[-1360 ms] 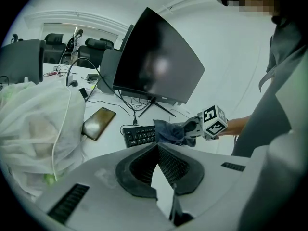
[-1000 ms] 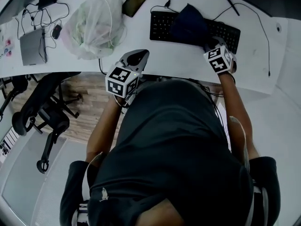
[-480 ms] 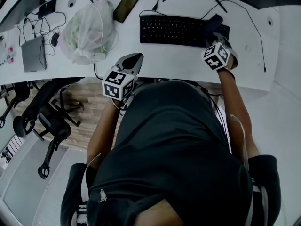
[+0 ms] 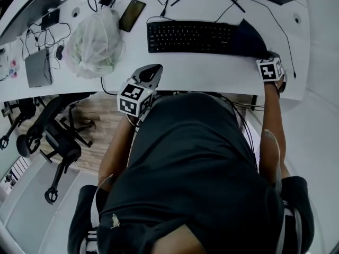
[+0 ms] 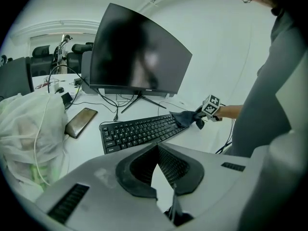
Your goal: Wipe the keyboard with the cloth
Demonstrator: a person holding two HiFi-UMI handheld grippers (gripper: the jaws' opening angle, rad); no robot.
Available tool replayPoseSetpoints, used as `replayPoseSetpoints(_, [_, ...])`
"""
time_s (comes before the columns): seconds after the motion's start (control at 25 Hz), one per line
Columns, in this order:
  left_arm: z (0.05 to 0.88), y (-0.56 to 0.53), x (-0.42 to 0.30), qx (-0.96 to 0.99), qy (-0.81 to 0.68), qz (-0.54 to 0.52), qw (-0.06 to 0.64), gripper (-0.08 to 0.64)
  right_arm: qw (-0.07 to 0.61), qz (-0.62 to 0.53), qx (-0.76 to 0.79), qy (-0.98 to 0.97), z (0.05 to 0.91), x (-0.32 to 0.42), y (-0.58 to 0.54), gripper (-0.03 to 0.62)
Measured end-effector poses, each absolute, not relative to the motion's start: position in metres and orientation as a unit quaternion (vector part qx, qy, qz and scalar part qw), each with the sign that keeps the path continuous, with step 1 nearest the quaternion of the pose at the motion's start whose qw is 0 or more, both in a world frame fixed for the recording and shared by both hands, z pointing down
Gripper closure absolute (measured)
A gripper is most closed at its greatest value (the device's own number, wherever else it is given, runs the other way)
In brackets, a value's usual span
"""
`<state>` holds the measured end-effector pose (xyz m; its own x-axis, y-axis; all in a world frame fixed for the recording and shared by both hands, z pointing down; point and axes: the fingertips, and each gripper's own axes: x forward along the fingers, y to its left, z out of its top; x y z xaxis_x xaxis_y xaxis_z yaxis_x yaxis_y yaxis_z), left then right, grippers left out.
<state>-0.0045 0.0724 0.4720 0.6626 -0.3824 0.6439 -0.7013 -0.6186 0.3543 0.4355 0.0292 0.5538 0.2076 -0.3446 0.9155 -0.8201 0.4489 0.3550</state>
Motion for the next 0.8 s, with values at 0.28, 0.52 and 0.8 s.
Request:
replayPoseSetpoints(0.28, [0.466,0.071,0.017,0.869,-0.301,0.271,0.284,0.558,0.599,0.108,0.378,-0.697,0.566,0.316,-0.017,0.545])
replayPoseSetpoints(0.52, [0.461,0.075,0.015,0.869,-0.306,0.285,0.265,0.558,0.560,0.136,0.279,-0.768,0.572,0.220,-0.024,0.543])
replayPoseSetpoints(0.8, [0.475,0.090,-0.003,0.855,-0.324,0.280,0.294,0.558,0.510,0.162,0.342,-0.772,0.566,0.251,-0.040,0.373])
